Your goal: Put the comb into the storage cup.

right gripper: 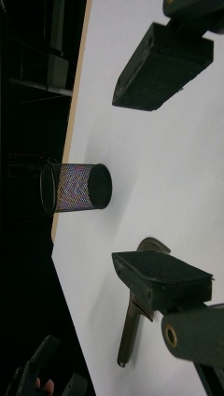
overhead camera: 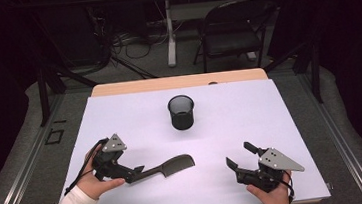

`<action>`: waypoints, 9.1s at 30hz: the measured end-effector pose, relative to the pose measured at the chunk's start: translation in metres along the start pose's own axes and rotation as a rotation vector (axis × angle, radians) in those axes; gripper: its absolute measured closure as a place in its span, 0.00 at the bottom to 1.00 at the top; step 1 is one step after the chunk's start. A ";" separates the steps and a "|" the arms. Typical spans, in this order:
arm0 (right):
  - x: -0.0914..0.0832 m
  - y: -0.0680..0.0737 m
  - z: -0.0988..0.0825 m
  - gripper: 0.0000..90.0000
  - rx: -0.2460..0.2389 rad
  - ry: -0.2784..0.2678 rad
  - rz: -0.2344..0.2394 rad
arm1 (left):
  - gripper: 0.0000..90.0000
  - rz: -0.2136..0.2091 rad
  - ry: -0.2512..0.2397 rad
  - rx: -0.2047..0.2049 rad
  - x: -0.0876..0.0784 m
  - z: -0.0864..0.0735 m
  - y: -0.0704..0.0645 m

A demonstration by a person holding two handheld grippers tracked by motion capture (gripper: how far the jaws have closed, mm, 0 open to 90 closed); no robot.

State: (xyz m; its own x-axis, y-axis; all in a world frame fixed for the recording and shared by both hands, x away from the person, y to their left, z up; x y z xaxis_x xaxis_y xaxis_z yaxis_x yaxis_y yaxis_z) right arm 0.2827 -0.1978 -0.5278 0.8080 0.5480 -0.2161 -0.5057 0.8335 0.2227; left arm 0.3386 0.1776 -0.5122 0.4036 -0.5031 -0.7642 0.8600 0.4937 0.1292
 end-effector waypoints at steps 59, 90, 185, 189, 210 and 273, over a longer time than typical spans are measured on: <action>0.001 0.001 -0.001 0.23 -0.007 0.014 0.010 | 0.34 -0.104 0.321 0.156 0.038 0.003 -0.008; 0.002 0.002 -0.002 0.22 -0.004 0.017 0.013 | 0.54 -0.173 0.408 0.221 0.059 -0.002 -0.017; 0.003 0.002 -0.003 0.23 -0.009 0.023 0.015 | 0.80 -0.189 0.452 0.229 0.067 -0.002 -0.021; 0.003 0.002 -0.003 0.23 -0.010 0.021 0.016 | 0.80 -0.185 0.437 0.217 0.066 0.000 -0.020; 0.003 0.002 -0.003 0.23 -0.011 0.025 0.016 | 0.80 -0.147 0.344 0.169 0.056 0.011 -0.013; 0.005 0.002 -0.005 0.22 -0.012 0.038 0.021 | 0.81 0.088 -0.091 -0.026 0.018 0.069 0.012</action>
State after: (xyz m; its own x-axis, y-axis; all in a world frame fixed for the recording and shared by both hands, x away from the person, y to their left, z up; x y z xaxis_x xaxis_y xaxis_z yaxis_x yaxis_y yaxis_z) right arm 0.2840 -0.1927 -0.5330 0.7853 0.5673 -0.2478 -0.5260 0.8225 0.2161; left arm 0.3773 0.1257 -0.4810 0.5050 -0.5188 -0.6898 0.8121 0.5564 0.1760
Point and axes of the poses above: each handheld gripper's, and its own axes: x roughly forward along the jaws, z roughly out of its top, y roughly to its left, the point moved 5 cm from there along x, roughly forward along the jaws, and after that the axes turned 10 degrees about x, right-handed, at the moved point
